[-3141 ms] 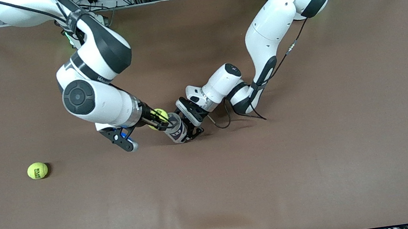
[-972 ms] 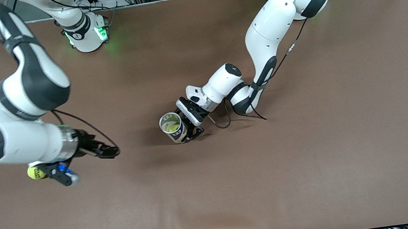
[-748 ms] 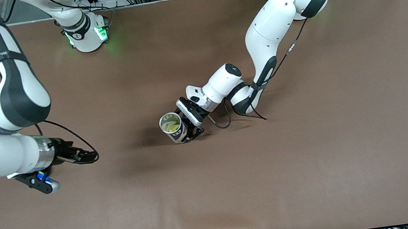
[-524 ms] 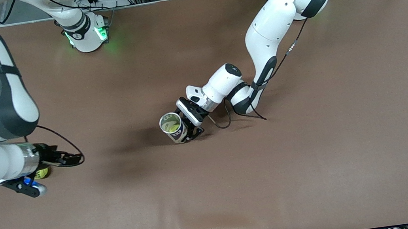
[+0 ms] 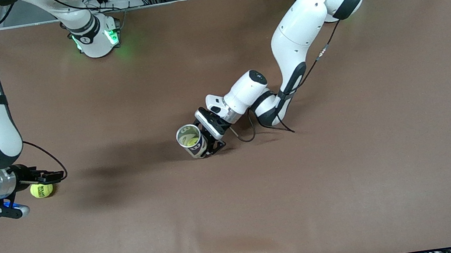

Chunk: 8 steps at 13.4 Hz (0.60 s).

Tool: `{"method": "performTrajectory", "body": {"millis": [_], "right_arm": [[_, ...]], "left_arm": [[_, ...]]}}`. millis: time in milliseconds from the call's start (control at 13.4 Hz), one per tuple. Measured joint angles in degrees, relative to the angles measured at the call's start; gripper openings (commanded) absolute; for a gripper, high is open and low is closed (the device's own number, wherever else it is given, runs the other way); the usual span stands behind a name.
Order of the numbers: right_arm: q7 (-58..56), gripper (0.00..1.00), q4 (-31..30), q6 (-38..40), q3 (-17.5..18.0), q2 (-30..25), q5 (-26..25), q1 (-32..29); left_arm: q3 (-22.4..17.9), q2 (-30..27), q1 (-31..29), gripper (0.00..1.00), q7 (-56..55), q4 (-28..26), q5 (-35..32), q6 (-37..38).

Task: Insert tennis ball vertically with right arm
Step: 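Move the right gripper back to the second tennis ball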

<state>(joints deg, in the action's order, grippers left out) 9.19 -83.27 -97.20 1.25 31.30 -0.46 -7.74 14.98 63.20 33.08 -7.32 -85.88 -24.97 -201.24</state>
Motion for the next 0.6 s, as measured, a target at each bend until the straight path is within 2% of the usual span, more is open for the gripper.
{"method": "performTrajectory", "body": {"millis": [374, 598], "right_arm": [[-9.7, 1.0, -4.5, -7.3, -5.2, 0.1, 0.0, -0.7], [-13.6, 1.0, -6.7, -12.9, -6.2, 0.8, 0.0, -1.9]], "left_arm": [[0.0, 0.0, 0.0, 0.72, 0.0, 0.0, 0.0, -0.1], [0.0, 0.0, 0.0, 0.72, 0.0, 0.0, 0.0, -0.2]]}}
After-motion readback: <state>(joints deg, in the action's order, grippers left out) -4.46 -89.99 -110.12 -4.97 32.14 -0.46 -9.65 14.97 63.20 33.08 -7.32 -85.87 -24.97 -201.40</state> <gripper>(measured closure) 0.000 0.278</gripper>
